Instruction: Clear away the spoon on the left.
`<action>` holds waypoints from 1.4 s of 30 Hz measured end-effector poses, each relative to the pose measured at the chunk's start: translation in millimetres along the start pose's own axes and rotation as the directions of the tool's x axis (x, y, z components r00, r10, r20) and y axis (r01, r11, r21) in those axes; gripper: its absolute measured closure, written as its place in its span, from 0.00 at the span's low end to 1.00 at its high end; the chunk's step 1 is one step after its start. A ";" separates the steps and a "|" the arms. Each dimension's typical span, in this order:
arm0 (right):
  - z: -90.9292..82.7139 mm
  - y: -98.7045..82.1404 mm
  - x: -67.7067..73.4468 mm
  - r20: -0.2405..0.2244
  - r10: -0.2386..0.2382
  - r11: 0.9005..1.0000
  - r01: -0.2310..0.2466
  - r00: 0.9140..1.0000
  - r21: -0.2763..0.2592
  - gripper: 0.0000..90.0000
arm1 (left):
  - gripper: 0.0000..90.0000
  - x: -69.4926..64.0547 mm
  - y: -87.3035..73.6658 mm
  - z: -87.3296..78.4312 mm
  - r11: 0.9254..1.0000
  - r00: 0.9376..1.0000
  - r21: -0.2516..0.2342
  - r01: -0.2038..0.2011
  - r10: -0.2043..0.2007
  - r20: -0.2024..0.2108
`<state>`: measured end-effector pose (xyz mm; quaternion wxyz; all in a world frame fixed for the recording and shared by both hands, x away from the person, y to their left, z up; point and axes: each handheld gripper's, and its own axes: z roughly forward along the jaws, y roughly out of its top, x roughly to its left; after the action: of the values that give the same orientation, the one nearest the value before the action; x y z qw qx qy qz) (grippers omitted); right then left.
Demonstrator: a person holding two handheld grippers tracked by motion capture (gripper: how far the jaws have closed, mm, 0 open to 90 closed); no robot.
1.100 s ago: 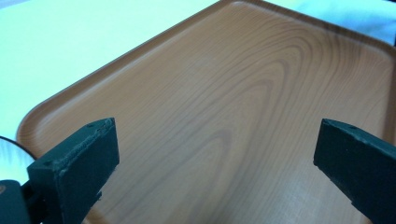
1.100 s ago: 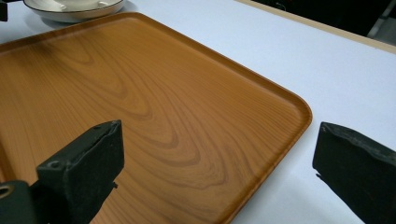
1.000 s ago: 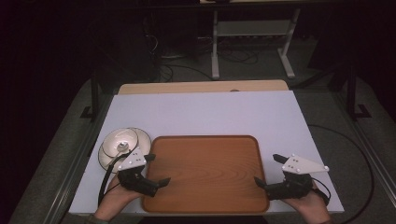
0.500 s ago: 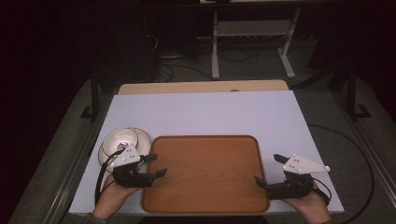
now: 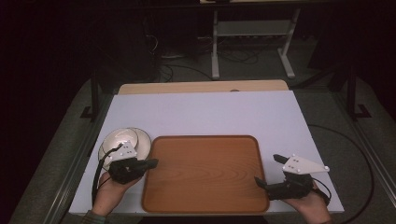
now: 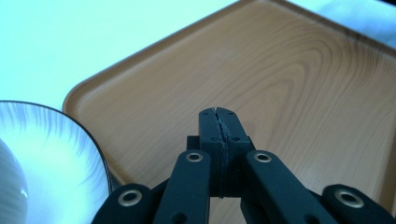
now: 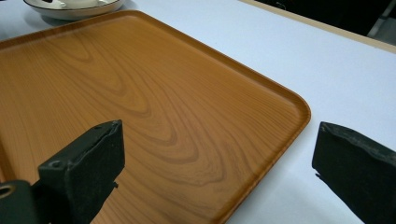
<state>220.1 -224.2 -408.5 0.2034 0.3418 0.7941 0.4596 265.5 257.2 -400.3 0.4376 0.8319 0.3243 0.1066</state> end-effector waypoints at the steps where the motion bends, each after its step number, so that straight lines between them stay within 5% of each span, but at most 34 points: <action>1: 0.1 0.1 0.1 0.000 0.000 1.000 0.000 1.000 0.000 0.02 | 0.99 0.7 -0.7 0.6 1.000 1.000 0.007 -0.006 0.006 -0.005; 42: 0.3 -0.5 0.2 -0.005 -0.003 1.000 0.003 1.000 0.007 0.02 | 0.99 35.2 -14.8 -24.4 0.997 0.992 -0.001 0.076 -0.076 -0.104</action>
<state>219.9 -224.1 -409.0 0.2010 0.3402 0.7968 0.4572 274.6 301.7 -401.4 0.4226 0.8129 0.3783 0.1326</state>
